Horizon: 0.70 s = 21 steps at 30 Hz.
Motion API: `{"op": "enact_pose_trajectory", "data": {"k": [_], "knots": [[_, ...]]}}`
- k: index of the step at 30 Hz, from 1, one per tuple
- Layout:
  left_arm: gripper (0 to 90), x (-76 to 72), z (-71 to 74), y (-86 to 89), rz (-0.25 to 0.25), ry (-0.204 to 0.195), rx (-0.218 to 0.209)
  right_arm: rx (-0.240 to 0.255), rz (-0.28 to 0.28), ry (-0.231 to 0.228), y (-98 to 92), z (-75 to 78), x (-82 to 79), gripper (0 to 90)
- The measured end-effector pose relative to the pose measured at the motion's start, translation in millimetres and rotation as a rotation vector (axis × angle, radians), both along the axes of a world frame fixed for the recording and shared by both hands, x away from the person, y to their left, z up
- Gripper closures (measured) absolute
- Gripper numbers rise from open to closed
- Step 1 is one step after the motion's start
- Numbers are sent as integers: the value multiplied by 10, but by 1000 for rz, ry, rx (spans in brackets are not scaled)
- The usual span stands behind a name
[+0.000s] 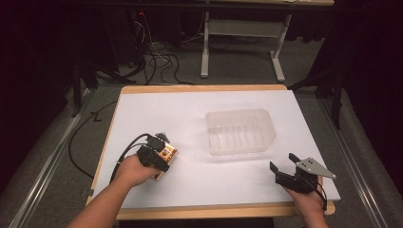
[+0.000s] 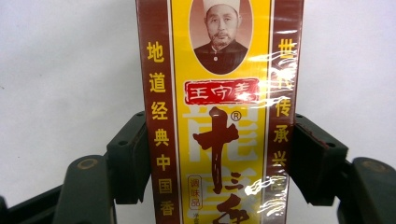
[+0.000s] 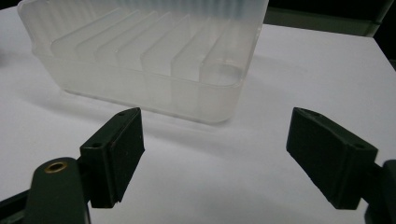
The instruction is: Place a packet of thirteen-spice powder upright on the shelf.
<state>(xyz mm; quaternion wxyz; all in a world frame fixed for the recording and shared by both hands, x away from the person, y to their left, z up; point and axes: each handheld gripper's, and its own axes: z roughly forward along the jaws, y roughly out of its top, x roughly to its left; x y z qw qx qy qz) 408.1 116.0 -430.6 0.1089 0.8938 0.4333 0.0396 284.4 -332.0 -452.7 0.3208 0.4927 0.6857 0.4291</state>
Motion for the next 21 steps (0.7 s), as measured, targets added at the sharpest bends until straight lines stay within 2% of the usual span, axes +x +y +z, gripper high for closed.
{"op": "enact_pose_trajectory", "data": {"k": [2,4,7,10,11,12,14,18,21], "knots": [[319,-19,8,2,-3,-14,-6,-1,0,-1,1,1,0,195],[320,-53,11,15,7,-42,-37,-2,0,-1,2,2,-2,195],[320,-105,10,42,4,-75,-58,-2,1,-3,3,2,-2,195],[320,-154,24,54,5,-113,-73,-4,0,-2,6,1,-2,195],[320,-154,24,54,5,-113,-73,-4,0,-2,6,1,-2,195],[320,-184,35,70,10,-138,-86,-2,0,0,10,-1,-1,195],[320,-211,38,87,18,-160,-100,-1,-2,2,14,-3,-1,195],[320,-253,35,119,28,-183,-128,-4,-2,1,17,-3,-2,195],[320,-264,31,139,39,-186,-147,-4,-4,1,16,-4,-2,195]]}}
